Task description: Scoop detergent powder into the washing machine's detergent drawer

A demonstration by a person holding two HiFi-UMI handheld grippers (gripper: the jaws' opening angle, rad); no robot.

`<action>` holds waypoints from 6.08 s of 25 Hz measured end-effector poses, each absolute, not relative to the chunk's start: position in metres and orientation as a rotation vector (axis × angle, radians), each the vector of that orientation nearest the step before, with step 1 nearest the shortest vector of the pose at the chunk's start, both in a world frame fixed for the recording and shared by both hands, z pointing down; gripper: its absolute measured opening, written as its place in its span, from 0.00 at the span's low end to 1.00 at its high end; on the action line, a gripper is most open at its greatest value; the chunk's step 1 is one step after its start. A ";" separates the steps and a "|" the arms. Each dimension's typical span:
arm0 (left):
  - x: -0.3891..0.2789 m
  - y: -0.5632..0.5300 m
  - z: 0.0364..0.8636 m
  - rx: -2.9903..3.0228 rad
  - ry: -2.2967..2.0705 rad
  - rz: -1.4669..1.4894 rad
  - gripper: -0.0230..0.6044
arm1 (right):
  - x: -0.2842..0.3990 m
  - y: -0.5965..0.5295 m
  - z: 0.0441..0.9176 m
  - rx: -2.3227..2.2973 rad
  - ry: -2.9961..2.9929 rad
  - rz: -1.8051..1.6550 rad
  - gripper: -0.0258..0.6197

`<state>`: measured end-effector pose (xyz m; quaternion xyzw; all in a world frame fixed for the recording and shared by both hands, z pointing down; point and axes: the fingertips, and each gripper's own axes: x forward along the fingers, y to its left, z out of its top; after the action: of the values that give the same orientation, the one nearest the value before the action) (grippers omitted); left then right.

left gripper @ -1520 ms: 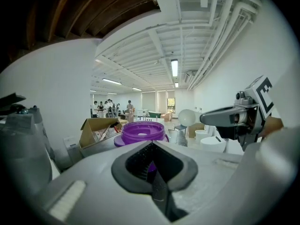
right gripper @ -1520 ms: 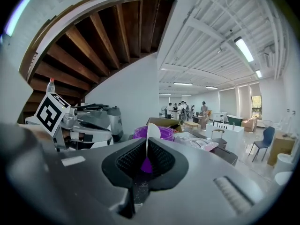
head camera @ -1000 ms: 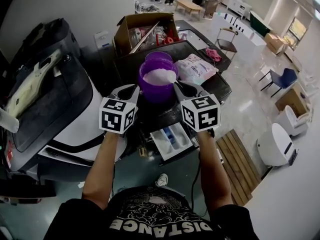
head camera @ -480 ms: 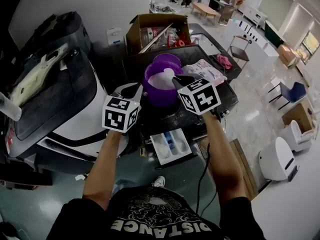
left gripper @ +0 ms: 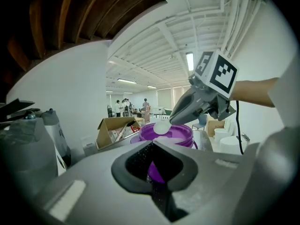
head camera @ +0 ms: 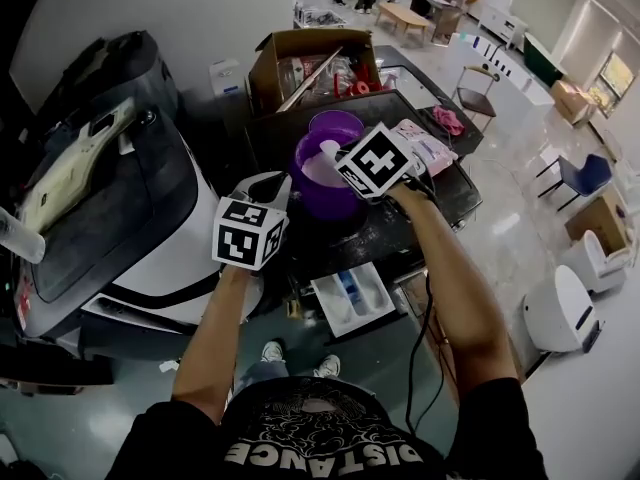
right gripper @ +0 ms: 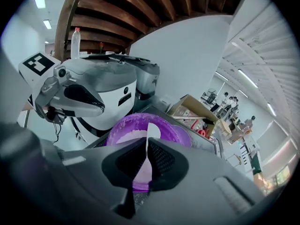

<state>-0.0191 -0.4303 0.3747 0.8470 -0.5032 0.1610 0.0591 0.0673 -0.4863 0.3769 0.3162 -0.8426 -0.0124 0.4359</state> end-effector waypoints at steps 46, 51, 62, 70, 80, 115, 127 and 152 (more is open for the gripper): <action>-0.054 -0.454 0.391 2.663 -1.308 0.474 0.04 | 0.042 -0.490 0.458 0.534 -1.679 0.322 0.09; -0.058 -0.453 0.392 2.655 -1.317 0.473 0.04 | 0.039 -0.488 0.458 0.523 -1.696 0.381 0.09; -0.059 -0.452 0.391 2.651 -1.328 0.469 0.04 | 0.028 -0.485 0.447 0.533 -1.813 0.569 0.09; -0.054 -0.450 0.392 2.657 -1.317 0.476 0.04 | 0.025 -0.487 0.433 0.598 -1.902 0.698 0.09; -0.051 -0.449 0.392 2.665 -1.308 0.473 0.04 | 0.032 -0.494 0.415 0.702 -2.024 0.888 0.09; -0.006 -0.450 0.382 2.790 -1.162 0.444 0.04 | 0.080 -0.482 0.368 1.088 -2.447 1.548 0.09; 0.004 -0.441 0.379 2.866 -1.016 0.419 0.04 | 0.086 -0.458 0.352 1.238 -2.511 1.643 0.09; 0.057 -0.383 0.377 2.864 -1.059 0.442 0.04 | 0.146 -0.380 0.335 1.211 -2.751 1.985 0.09</action>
<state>0.0571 -0.3833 0.3771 0.9279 -0.3429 0.1433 0.0280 0.1459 -0.3801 0.3346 0.3273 -0.7437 0.5365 -0.2280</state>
